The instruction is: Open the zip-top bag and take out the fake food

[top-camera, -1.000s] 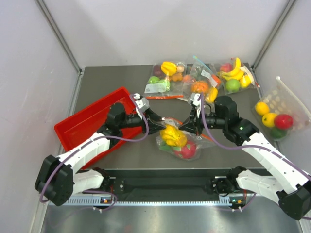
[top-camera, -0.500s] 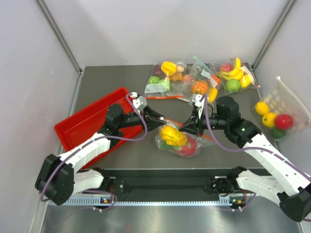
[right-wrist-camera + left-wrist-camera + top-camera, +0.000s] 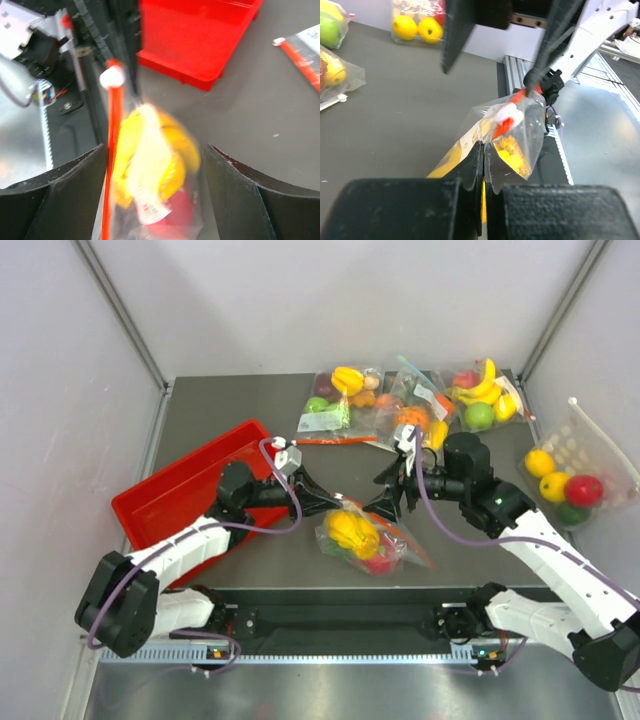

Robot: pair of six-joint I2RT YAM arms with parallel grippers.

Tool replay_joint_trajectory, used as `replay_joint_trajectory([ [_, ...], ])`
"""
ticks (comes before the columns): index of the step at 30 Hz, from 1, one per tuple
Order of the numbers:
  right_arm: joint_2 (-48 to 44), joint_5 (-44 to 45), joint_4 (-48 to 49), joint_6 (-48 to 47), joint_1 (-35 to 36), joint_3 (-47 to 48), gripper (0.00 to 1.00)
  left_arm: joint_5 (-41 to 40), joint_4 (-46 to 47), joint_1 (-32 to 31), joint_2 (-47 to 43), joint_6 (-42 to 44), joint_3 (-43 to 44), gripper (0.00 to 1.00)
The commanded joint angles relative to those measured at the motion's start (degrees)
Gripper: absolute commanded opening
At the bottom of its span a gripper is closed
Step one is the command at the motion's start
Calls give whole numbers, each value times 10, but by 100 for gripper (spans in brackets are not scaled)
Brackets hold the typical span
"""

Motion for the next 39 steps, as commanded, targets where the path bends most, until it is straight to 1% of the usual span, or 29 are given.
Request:
replay_joint_trajectory([
  [1, 13, 56, 26, -13, 7, 48, 76, 34, 15, 0, -22, 1, 5, 0],
  [4, 21, 119, 34, -11, 38, 58, 70, 39, -5, -1, -20, 8, 17, 0],
  [6, 20, 169, 51, -11, 75, 63, 68, 37, -26, -1, -21, 20, 23, 0],
  [7, 18, 182, 60, -10, 84, 63, 64, 35, -32, 0, -21, 24, 24, 0],
  [9, 17, 198, 77, -10, 104, 66, 59, 35, -40, 0, -20, 30, 28, 0],
  [10, 18, 199, 79, -12, 111, 70, 54, 37, -44, -1, -18, 32, 28, 0],
  [11, 21, 194, 78, -14, 115, 73, 52, 37, -46, 0, -17, 33, 33, 0],
  [17, 43, 177, 69, -28, 141, 87, 44, 40, -60, 0, -9, 40, 44, 0],
  [23, 64, 189, 54, -43, 163, 100, 42, 42, -68, 0, -3, 42, 52, 0],
  [32, 80, 188, 41, -57, 177, 109, 39, 43, -81, 0, -3, 47, 62, 0],
  [39, 94, 187, 47, -67, 185, 114, 28, 49, -83, -1, -1, 47, 63, 0],
])
